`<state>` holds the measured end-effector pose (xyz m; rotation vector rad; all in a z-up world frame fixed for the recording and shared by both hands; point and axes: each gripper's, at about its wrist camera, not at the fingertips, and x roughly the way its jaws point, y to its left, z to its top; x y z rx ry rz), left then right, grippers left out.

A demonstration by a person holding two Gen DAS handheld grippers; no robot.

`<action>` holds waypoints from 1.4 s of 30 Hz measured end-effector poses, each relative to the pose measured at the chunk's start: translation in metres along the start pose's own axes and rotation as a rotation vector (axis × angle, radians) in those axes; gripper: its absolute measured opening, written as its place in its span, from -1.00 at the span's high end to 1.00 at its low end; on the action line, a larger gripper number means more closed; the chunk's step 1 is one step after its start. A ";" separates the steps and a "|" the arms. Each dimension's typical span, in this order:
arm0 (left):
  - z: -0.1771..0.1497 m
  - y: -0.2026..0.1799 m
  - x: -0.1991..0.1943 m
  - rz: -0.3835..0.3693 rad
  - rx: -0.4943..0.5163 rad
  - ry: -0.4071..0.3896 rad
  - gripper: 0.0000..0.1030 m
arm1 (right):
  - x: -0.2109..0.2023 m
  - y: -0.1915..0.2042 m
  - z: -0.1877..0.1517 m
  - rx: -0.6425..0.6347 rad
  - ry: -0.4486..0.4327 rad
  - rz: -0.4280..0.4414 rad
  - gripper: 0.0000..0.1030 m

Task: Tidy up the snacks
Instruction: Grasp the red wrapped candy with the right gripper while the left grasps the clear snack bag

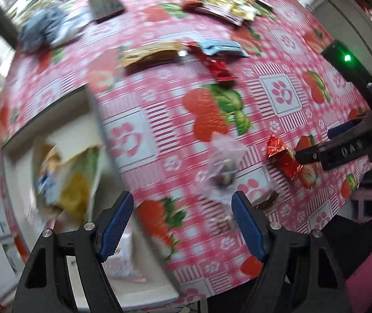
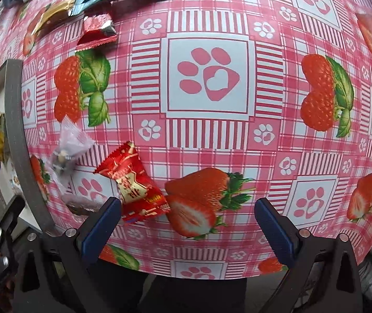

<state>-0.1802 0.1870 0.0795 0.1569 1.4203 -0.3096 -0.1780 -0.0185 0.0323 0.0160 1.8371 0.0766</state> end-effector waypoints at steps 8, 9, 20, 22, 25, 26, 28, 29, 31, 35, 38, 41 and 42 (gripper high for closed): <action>0.025 -0.025 0.042 0.014 0.078 0.079 -0.57 | 0.009 0.012 -0.014 -0.084 -0.003 -0.021 -0.98; 0.026 -0.026 0.046 0.013 0.080 0.087 -0.57 | 0.011 0.012 -0.015 -0.089 0.001 -0.023 -0.98; 0.028 -0.019 0.075 0.062 0.032 0.154 -0.57 | 0.040 0.055 0.003 -0.145 0.018 -0.042 -0.98; 0.028 -0.020 0.075 0.068 0.036 0.151 -0.63 | 0.045 0.060 0.009 -0.144 0.012 -0.061 -0.98; 0.029 -0.018 0.075 0.065 0.030 0.153 -0.70 | 0.055 0.059 0.017 -0.128 0.023 -0.059 -0.98; 0.029 -0.019 0.075 0.073 0.032 0.153 -0.77 | 0.057 0.058 0.019 -0.130 0.027 -0.061 -0.98; 0.027 -0.015 0.078 0.092 0.037 0.145 -0.87 | 0.061 0.062 0.018 -0.142 0.022 -0.074 -0.98; 0.028 -0.015 0.081 0.093 0.035 0.142 -0.89 | 0.063 0.064 0.017 -0.144 0.018 -0.079 -0.98; 0.029 -0.013 0.086 0.085 0.032 0.143 -0.89 | 0.065 0.064 0.015 -0.141 0.001 -0.101 -0.99; 0.030 -0.012 0.090 0.093 0.035 0.149 -0.89 | 0.070 0.065 0.013 -0.143 0.003 -0.109 -0.98; 0.033 -0.021 0.086 0.088 0.035 0.152 -0.77 | 0.066 0.056 0.009 -0.155 -0.010 -0.096 -0.77; 0.035 -0.036 0.080 0.068 0.047 0.145 -0.50 | 0.054 0.059 0.004 -0.189 -0.047 -0.107 -0.25; 0.036 -0.039 0.079 0.065 0.057 0.143 -0.44 | 0.050 0.062 0.002 -0.206 -0.063 -0.110 -0.09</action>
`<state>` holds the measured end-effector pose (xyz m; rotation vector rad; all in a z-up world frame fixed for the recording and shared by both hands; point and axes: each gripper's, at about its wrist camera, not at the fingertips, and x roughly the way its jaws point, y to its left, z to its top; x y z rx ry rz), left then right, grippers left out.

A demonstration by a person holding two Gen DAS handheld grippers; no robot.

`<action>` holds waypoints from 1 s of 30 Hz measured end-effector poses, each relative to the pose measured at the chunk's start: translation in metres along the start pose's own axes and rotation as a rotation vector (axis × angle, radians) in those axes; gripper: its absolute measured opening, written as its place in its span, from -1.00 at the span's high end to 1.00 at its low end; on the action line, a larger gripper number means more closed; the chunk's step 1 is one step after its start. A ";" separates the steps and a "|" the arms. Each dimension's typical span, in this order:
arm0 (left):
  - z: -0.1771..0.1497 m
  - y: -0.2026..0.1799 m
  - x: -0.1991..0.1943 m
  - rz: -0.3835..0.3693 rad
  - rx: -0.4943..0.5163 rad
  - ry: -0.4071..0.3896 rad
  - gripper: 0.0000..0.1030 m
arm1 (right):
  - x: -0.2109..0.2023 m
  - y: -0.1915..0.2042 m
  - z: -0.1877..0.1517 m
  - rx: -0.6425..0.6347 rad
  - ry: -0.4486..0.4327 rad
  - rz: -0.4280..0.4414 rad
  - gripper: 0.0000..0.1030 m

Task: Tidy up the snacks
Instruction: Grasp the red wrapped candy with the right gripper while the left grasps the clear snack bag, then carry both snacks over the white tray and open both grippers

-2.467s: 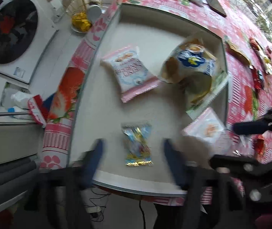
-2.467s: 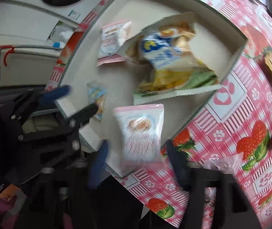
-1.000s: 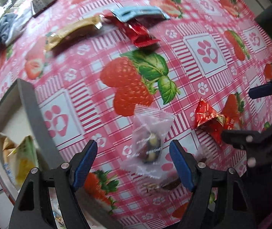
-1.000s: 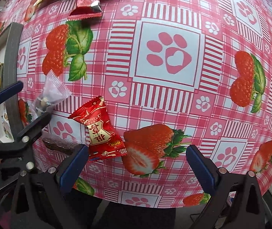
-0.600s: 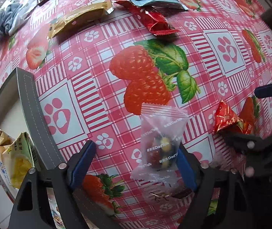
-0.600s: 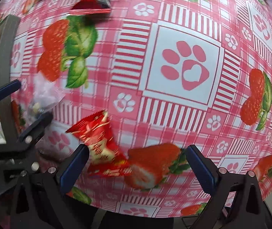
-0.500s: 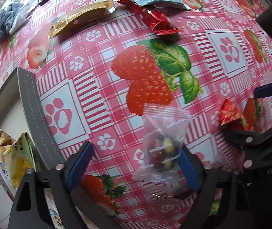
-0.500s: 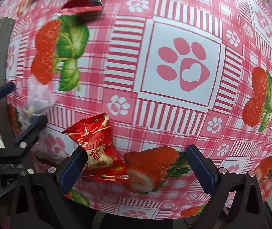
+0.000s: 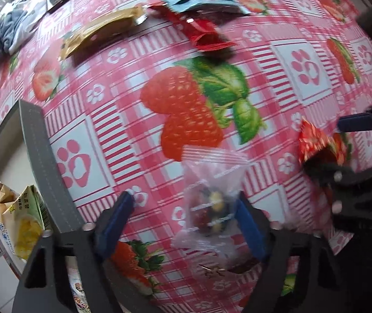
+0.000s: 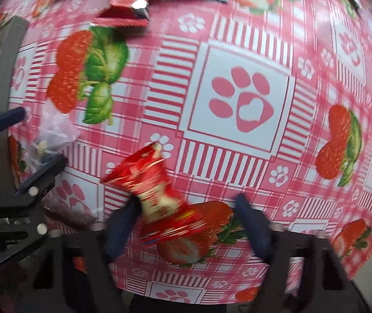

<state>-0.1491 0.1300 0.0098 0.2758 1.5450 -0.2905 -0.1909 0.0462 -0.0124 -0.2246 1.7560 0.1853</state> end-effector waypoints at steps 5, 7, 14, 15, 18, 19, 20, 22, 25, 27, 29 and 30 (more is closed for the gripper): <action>0.001 -0.009 -0.007 -0.012 0.014 -0.016 0.38 | -0.008 0.012 0.000 -0.039 -0.023 0.037 0.17; 0.002 -0.005 -0.008 -0.053 -0.021 -0.010 0.38 | -0.011 0.014 -0.002 -0.031 -0.035 0.097 0.17; -0.010 0.017 -0.024 -0.099 -0.113 -0.052 0.38 | -0.034 0.012 -0.006 -0.020 -0.069 0.161 0.17; -0.013 0.019 -0.030 -0.100 -0.123 -0.065 0.38 | -0.039 0.011 -0.004 -0.018 -0.071 0.169 0.17; -0.019 0.027 -0.044 -0.107 -0.151 -0.097 0.38 | -0.049 0.009 0.001 -0.014 -0.074 0.184 0.17; -0.022 0.030 -0.050 -0.109 -0.166 -0.112 0.38 | -0.055 0.016 0.009 -0.015 -0.076 0.187 0.17; -0.022 0.034 -0.052 -0.109 -0.174 -0.120 0.38 | -0.057 0.018 0.011 -0.018 -0.078 0.186 0.17; -0.027 0.041 -0.061 -0.104 -0.198 -0.144 0.38 | -0.064 0.023 0.015 -0.034 -0.082 0.183 0.17; -0.042 0.052 -0.072 -0.094 -0.230 -0.171 0.38 | -0.076 0.035 0.029 -0.066 -0.089 0.179 0.17; -0.050 0.063 -0.073 -0.091 -0.259 -0.181 0.38 | -0.081 0.046 0.031 -0.088 -0.094 0.175 0.16; -0.058 0.074 -0.075 -0.087 -0.293 -0.190 0.38 | -0.083 0.059 0.037 -0.110 -0.096 0.172 0.16; -0.062 0.079 -0.076 -0.084 -0.312 -0.195 0.38 | -0.084 0.067 0.039 -0.124 -0.098 0.172 0.16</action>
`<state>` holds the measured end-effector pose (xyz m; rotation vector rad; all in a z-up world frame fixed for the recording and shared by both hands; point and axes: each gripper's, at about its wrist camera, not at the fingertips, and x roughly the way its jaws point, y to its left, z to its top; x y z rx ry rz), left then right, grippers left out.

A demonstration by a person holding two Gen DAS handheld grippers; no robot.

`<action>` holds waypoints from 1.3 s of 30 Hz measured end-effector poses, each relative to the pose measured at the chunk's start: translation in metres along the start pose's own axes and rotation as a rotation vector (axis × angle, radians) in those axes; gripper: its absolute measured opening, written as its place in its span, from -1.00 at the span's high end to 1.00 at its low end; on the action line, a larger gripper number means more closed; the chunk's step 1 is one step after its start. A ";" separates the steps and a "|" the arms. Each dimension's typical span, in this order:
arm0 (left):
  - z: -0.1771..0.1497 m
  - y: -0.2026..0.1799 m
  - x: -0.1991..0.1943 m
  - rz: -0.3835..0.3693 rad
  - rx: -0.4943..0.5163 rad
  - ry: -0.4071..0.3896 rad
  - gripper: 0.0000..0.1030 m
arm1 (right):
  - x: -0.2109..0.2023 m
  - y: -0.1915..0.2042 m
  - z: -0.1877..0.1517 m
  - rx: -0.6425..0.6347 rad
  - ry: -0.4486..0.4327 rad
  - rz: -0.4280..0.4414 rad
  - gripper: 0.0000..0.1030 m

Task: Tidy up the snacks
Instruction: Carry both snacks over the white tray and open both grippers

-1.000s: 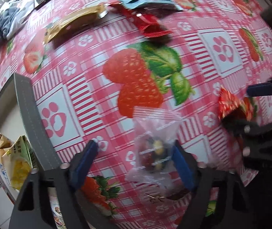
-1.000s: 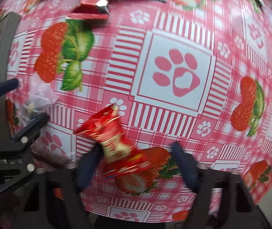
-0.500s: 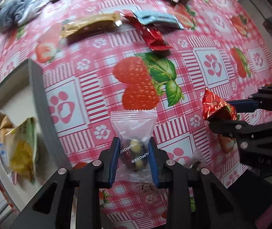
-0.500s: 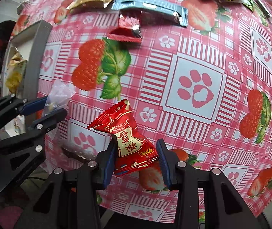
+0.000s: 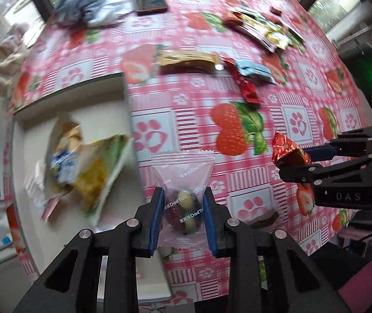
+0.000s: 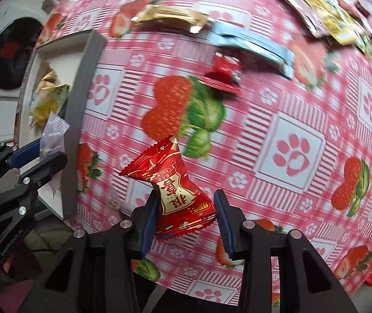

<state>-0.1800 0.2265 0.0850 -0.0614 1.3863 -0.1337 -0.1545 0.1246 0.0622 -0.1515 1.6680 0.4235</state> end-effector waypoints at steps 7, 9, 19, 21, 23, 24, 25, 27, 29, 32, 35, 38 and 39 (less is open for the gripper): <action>-0.018 0.040 -0.013 0.032 -0.097 -0.022 0.38 | 0.005 0.049 0.019 -0.097 -0.002 -0.005 0.16; -0.024 0.051 -0.016 0.040 -0.129 -0.027 0.38 | 0.003 0.066 0.025 -0.126 -0.003 -0.003 0.16; -0.048 0.096 -0.025 0.078 -0.234 -0.035 0.38 | 0.014 0.138 0.046 -0.280 0.008 0.011 0.16; -0.052 0.104 -0.025 0.085 -0.254 -0.035 0.38 | 0.018 0.149 0.046 -0.305 0.010 0.014 0.16; -0.057 0.111 -0.025 0.092 -0.275 -0.031 0.38 | 0.023 0.164 0.046 -0.332 0.014 0.021 0.16; -0.060 0.115 -0.024 0.097 -0.287 -0.029 0.38 | 0.026 0.170 0.043 -0.346 0.016 0.022 0.16; -0.061 0.118 -0.024 0.099 -0.294 -0.027 0.38 | 0.029 0.176 0.042 -0.361 0.020 0.023 0.16; -0.066 0.125 -0.023 0.105 -0.313 -0.021 0.38 | 0.034 0.192 0.042 -0.389 0.027 0.026 0.16; -0.071 0.130 -0.022 0.108 -0.327 -0.016 0.38 | 0.043 0.202 0.042 -0.411 0.035 0.027 0.16; -0.077 0.137 -0.021 0.115 -0.350 -0.008 0.38 | 0.053 0.215 0.040 -0.437 0.049 0.029 0.16; -0.082 0.141 -0.020 0.120 -0.363 -0.002 0.38 | 0.060 0.223 0.039 -0.455 0.062 0.031 0.16; -0.085 0.145 -0.019 0.121 -0.373 0.002 0.38 | 0.062 0.230 0.038 -0.464 0.072 0.035 0.16; -0.086 0.147 -0.019 0.122 -0.376 0.003 0.38 | 0.064 0.231 0.039 -0.467 0.075 0.036 0.16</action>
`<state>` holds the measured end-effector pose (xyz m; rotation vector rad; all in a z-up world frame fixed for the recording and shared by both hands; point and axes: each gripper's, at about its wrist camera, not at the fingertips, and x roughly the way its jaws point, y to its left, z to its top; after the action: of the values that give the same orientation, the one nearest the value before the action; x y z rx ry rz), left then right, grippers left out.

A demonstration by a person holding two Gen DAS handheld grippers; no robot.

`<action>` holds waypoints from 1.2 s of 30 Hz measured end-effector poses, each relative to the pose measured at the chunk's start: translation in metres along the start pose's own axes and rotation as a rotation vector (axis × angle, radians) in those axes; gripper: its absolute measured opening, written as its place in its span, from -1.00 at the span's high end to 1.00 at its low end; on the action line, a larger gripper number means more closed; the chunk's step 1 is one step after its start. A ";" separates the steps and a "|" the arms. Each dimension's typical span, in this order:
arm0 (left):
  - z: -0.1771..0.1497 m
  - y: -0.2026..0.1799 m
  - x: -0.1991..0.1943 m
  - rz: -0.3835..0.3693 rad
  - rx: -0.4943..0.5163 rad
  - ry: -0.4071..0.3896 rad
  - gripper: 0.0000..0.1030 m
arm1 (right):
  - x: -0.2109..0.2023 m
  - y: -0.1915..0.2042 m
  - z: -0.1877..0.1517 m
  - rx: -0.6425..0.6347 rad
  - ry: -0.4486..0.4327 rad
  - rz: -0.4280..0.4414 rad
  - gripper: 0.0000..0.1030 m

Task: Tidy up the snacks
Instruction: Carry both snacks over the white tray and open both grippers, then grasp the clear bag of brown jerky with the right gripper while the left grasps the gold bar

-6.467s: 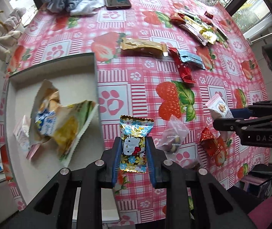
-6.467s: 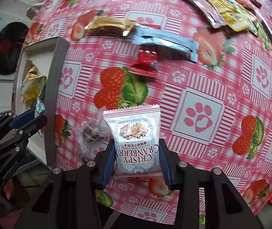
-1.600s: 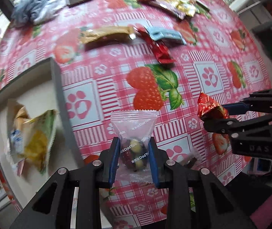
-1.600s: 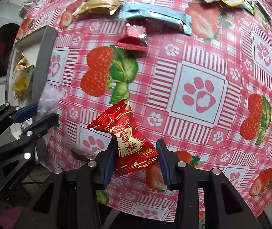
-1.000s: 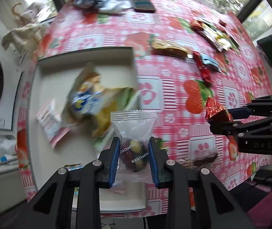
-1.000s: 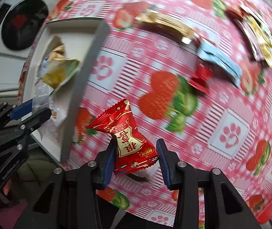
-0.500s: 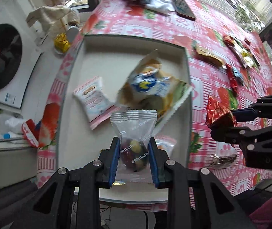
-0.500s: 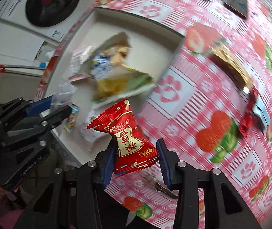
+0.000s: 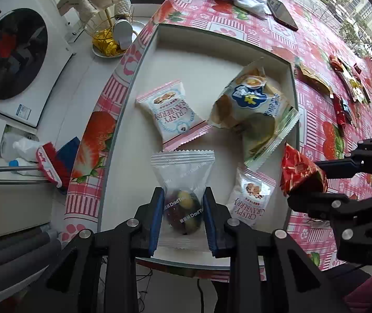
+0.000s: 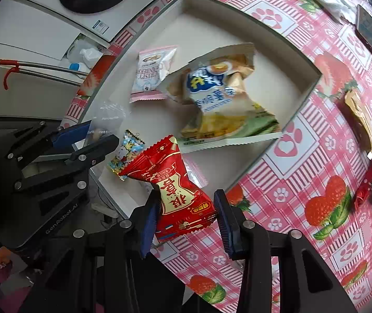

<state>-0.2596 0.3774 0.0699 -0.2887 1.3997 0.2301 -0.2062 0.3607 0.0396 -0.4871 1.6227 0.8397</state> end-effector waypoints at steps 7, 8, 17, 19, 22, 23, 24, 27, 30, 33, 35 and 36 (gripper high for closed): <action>-0.002 0.005 0.005 0.012 -0.004 0.015 0.38 | 0.009 0.013 0.006 -0.016 0.013 0.002 0.16; -0.003 0.006 0.006 0.017 -0.003 0.020 0.37 | 0.011 0.015 0.007 -0.017 0.016 0.001 0.16; -0.005 0.002 0.008 0.063 -0.002 0.020 -0.52 | 0.021 0.009 0.006 0.040 0.032 -0.003 -0.84; -0.004 0.000 0.008 0.060 0.002 0.027 -0.52 | 0.020 -0.004 0.001 0.074 0.023 -0.007 -0.84; 0.000 -0.007 0.006 0.056 0.015 0.024 -0.52 | 0.019 -0.031 -0.011 0.137 0.029 -0.028 -0.84; 0.001 -0.009 0.006 0.055 0.021 0.023 -0.53 | 0.020 -0.044 -0.017 0.165 0.035 -0.039 -0.84; 0.001 -0.012 0.005 0.052 0.029 0.022 -0.53 | 0.022 -0.057 -0.025 0.195 0.044 -0.053 -0.84; 0.003 -0.019 0.006 0.042 0.057 0.023 -0.53 | 0.028 -0.094 -0.050 0.278 0.078 -0.105 -0.84; 0.004 -0.030 0.005 0.036 0.084 0.027 -0.53 | 0.035 -0.119 -0.077 0.325 0.109 -0.144 -0.84; 0.005 -0.038 0.005 0.031 0.104 0.033 -0.53 | 0.041 -0.123 -0.099 0.285 0.128 -0.172 -0.84; 0.005 -0.044 0.006 0.030 0.115 0.038 -0.53 | 0.048 -0.111 -0.107 0.208 0.134 -0.194 -0.84; 0.005 -0.046 0.006 0.030 0.121 0.040 -0.53 | 0.052 -0.100 -0.111 0.144 0.137 -0.209 -0.84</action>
<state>-0.2387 0.3353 0.0678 -0.1729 1.4518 0.1642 -0.2204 0.2195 -0.0304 -0.6104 1.7093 0.5398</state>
